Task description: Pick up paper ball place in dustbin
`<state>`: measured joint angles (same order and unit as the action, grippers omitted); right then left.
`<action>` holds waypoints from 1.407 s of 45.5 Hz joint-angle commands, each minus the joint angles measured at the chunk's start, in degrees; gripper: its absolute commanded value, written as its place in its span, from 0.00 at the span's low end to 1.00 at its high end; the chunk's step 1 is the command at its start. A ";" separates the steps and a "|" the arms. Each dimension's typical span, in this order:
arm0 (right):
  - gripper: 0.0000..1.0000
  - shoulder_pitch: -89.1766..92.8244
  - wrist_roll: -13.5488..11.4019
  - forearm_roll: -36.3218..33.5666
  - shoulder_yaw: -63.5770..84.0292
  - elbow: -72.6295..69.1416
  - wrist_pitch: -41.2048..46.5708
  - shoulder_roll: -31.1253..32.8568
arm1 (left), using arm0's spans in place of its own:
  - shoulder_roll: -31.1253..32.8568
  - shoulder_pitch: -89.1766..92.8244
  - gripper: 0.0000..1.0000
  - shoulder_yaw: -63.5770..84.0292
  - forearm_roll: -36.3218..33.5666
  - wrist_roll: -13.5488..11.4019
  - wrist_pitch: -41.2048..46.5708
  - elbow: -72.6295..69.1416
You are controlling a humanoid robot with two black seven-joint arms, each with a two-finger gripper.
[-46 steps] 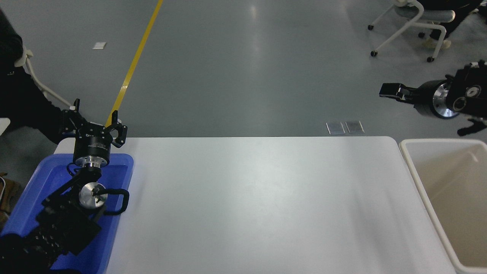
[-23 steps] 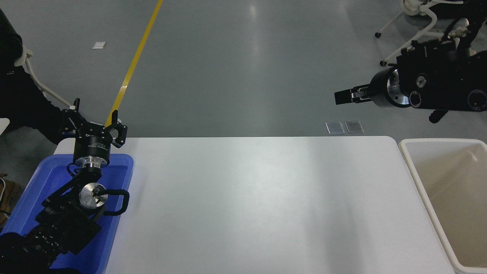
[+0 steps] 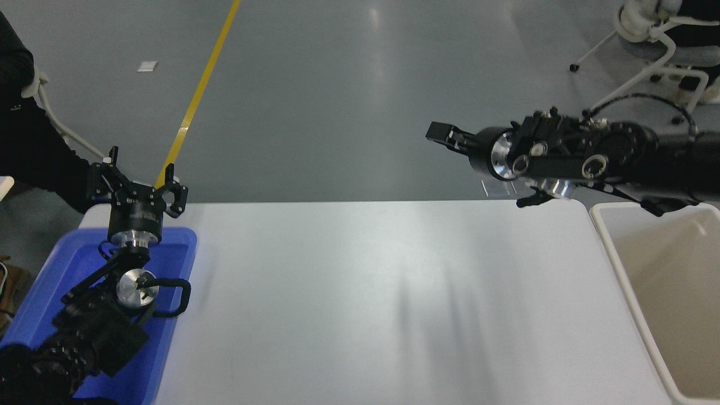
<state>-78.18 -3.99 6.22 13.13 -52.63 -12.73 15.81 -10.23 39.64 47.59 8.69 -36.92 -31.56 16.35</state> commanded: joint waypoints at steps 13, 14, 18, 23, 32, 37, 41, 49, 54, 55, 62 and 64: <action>1.00 24.91 -0.06 -1.21 -49.85 7.19 1.04 -3.77 | 0.03 -0.01 0.99 0.04 0.01 0.00 0.00 0.00; 1.00 25.70 -0.06 -1.21 -51.35 7.19 1.74 -3.77 | 0.03 -0.01 0.99 -0.04 0.01 0.00 0.00 0.00; 1.00 28.51 0.03 -1.21 -55.66 7.19 5.78 -3.77 | 0.03 -0.01 0.99 0.04 0.01 0.00 0.00 0.00; 1.00 31.41 0.03 -1.21 -57.77 7.45 10.52 -3.68 | 0.03 -0.01 0.99 0.04 0.01 0.00 0.00 0.00; 1.00 34.75 0.29 -1.21 -63.22 12.37 17.12 -3.68 | 0.03 -0.01 0.99 -0.04 0.01 0.00 0.00 0.00; 1.00 36.69 0.56 -1.21 -67.52 16.32 22.48 -3.85 | 0.03 -0.01 0.99 0.04 0.01 0.00 0.00 0.00; 1.00 37.39 2.31 -1.21 -70.87 19.14 25.99 -4.73 | 0.03 -0.01 0.99 0.04 0.01 0.00 0.00 0.00; 1.00 37.39 3.98 -1.30 -72.89 25.11 30.74 -5.17 | 0.03 -0.01 0.99 0.04 0.01 0.00 0.00 0.00; 1.00 37.39 4.51 -1.73 -72.98 29.42 34.08 -5.00 | 0.03 -0.01 0.99 0.04 0.01 0.00 0.00 0.00; 1.00 37.39 4.51 -2.08 -72.90 30.21 34.70 -4.82 | 0.03 -0.01 0.99 0.04 0.01 0.00 0.00 0.00; 1.00 37.31 4.25 -3.93 -72.81 33.81 38.39 -3.95 | 0.03 -0.01 0.99 0.04 0.01 0.00 0.00 0.00; 1.00 37.31 4.16 -4.72 -72.81 34.69 38.83 -3.59 | 0.03 -0.01 0.99 0.04 0.01 0.00 0.00 0.00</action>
<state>-41.14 -0.13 3.85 -58.66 -24.33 20.45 11.20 -10.20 39.64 47.62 8.70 -36.91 -31.55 16.35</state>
